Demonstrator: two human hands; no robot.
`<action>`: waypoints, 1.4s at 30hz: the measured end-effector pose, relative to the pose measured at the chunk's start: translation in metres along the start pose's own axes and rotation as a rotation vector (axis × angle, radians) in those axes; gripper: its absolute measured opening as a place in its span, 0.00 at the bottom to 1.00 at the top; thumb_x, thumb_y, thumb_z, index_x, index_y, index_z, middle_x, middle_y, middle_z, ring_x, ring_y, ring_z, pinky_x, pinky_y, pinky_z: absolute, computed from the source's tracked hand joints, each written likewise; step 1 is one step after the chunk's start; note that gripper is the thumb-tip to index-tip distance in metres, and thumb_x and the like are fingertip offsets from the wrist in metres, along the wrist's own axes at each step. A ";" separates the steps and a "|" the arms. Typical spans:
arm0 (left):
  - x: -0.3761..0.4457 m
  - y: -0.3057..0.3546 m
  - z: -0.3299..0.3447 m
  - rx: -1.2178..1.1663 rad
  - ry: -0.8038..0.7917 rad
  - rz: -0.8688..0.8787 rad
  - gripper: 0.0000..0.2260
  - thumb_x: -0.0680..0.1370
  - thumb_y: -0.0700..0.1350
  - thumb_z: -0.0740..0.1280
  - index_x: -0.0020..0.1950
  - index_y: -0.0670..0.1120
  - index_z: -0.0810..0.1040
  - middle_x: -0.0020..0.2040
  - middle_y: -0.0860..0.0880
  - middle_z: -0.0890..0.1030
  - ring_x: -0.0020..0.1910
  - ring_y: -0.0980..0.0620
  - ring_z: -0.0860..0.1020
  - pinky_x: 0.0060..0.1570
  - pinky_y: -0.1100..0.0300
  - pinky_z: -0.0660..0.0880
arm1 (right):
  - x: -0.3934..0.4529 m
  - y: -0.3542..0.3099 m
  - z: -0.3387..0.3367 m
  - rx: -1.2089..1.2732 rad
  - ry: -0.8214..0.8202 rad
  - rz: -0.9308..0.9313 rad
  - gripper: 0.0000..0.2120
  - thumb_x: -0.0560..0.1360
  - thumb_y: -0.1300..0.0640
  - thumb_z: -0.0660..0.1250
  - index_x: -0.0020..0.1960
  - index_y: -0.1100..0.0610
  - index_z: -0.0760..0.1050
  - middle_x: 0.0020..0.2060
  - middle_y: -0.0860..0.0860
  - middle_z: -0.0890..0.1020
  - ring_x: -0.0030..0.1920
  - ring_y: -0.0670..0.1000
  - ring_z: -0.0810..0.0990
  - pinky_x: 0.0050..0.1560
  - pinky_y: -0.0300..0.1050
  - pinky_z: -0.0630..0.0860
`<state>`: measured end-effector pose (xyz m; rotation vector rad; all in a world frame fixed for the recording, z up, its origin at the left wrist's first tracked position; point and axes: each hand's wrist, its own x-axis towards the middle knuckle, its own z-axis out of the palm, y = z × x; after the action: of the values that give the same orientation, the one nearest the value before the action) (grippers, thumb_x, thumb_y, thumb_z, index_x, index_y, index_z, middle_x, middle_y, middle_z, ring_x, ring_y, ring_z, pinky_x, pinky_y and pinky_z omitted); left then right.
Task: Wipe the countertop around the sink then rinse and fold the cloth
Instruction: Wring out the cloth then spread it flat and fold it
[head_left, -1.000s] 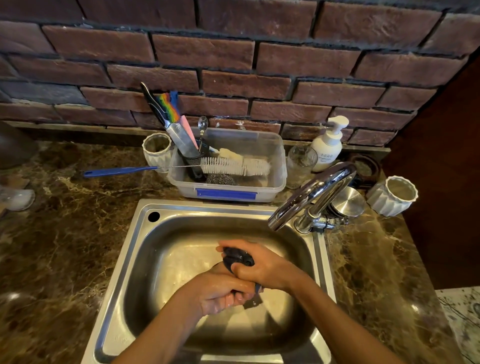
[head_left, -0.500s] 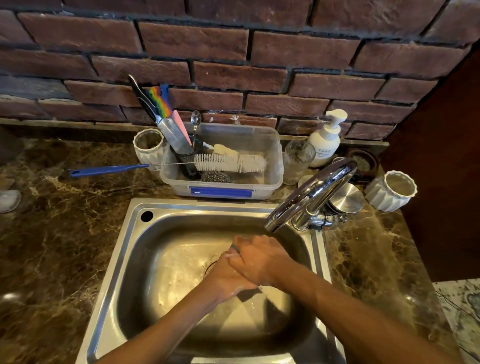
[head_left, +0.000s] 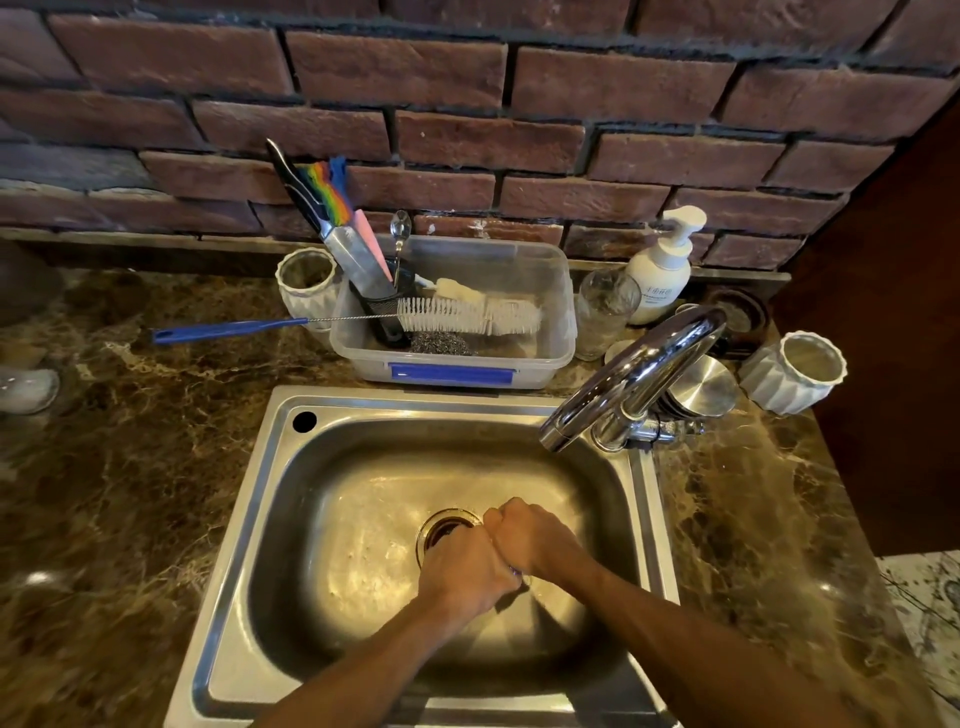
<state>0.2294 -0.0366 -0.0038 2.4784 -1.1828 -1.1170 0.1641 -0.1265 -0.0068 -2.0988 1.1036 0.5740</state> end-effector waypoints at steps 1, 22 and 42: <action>0.001 0.000 0.002 0.038 0.003 0.012 0.10 0.72 0.53 0.71 0.49 0.49 0.82 0.43 0.51 0.85 0.43 0.51 0.82 0.45 0.58 0.79 | 0.000 0.002 0.003 -0.002 0.013 0.007 0.20 0.83 0.46 0.50 0.59 0.58 0.75 0.60 0.58 0.80 0.58 0.60 0.78 0.56 0.52 0.73; -0.005 -0.007 -0.011 -0.649 -0.176 0.150 0.10 0.67 0.26 0.73 0.41 0.38 0.79 0.32 0.52 0.79 0.33 0.60 0.76 0.34 0.65 0.73 | -0.035 -0.004 -0.017 -0.090 0.160 -0.218 0.26 0.80 0.35 0.50 0.58 0.55 0.73 0.52 0.58 0.81 0.52 0.59 0.77 0.50 0.52 0.69; -0.003 -0.025 0.009 0.267 0.142 0.147 0.14 0.77 0.53 0.69 0.61 0.50 0.77 0.54 0.51 0.84 0.50 0.49 0.83 0.50 0.53 0.81 | -0.020 -0.011 0.006 0.315 -0.055 0.136 0.18 0.84 0.51 0.49 0.54 0.59 0.75 0.53 0.60 0.80 0.52 0.58 0.79 0.52 0.50 0.75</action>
<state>0.2366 -0.0167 -0.0199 2.5556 -1.5287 -0.7758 0.1620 -0.1065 0.0060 -1.7390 1.2250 0.4836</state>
